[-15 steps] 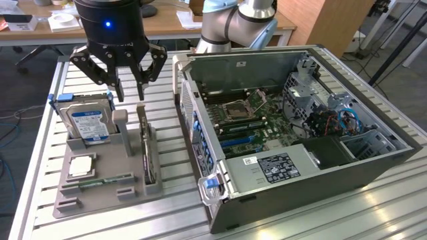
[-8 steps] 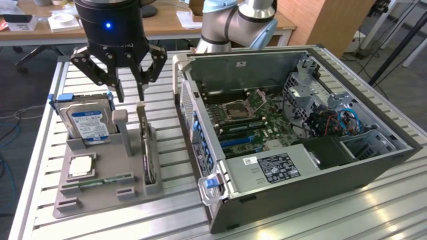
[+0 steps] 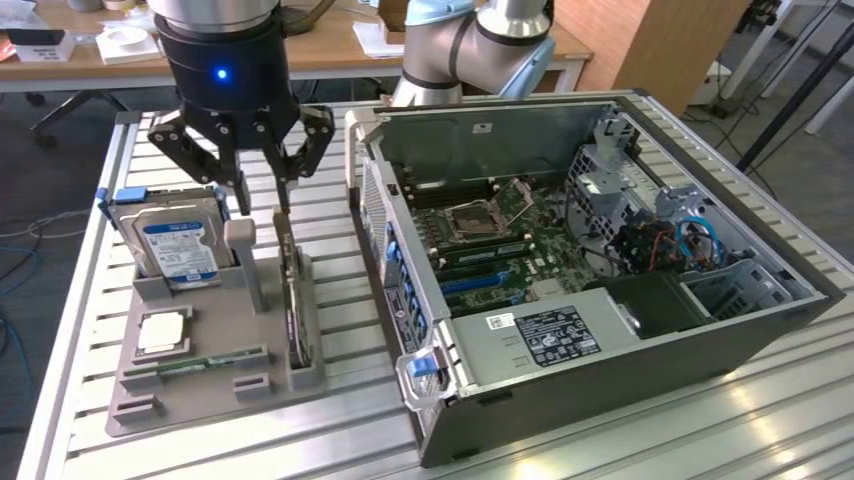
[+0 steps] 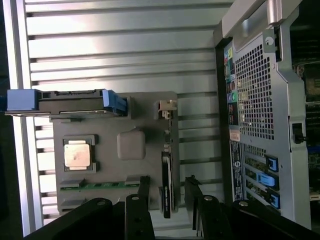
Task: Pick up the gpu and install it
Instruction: 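Pick up the gpu and move the gpu toward the slot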
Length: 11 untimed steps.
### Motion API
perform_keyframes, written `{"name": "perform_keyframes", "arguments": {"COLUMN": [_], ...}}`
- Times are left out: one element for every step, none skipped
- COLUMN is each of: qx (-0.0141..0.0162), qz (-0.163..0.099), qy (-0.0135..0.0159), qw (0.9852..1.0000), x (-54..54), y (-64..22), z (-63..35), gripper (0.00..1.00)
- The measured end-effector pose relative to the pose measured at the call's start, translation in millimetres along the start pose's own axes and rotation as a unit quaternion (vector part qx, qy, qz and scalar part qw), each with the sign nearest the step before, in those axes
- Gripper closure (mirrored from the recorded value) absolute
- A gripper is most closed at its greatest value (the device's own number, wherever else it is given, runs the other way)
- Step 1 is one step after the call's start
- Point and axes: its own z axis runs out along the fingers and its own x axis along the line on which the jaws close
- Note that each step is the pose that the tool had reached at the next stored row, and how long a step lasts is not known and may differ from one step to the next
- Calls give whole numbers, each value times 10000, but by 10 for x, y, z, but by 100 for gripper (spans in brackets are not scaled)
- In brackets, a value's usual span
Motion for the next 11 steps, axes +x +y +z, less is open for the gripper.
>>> {"name": "perform_keyframes", "arguments": {"qx": [-1,-2,-2,-2,-2,-2,-2,-2,-3,-2,-2], "qz": [0,0,0,0,0,0,0,0,0,0,0], "qy": [0,0,0,0,1,1,1,0,0,0,0], "qw": [10000,10000,10000,10000,10000,10000,10000,10000,10000,10000,10000], "x": [1,1,2,2,2,3,3,3,4,4,4], "y": [-1,-2,-3,-4,-5,-6,-7,-8,-9,-10,-11], "z": [19,38,55,73,90,108,128,146,164,182,200], "gripper": [59,59,59,59,59,59,59,59,59,59,59]}}
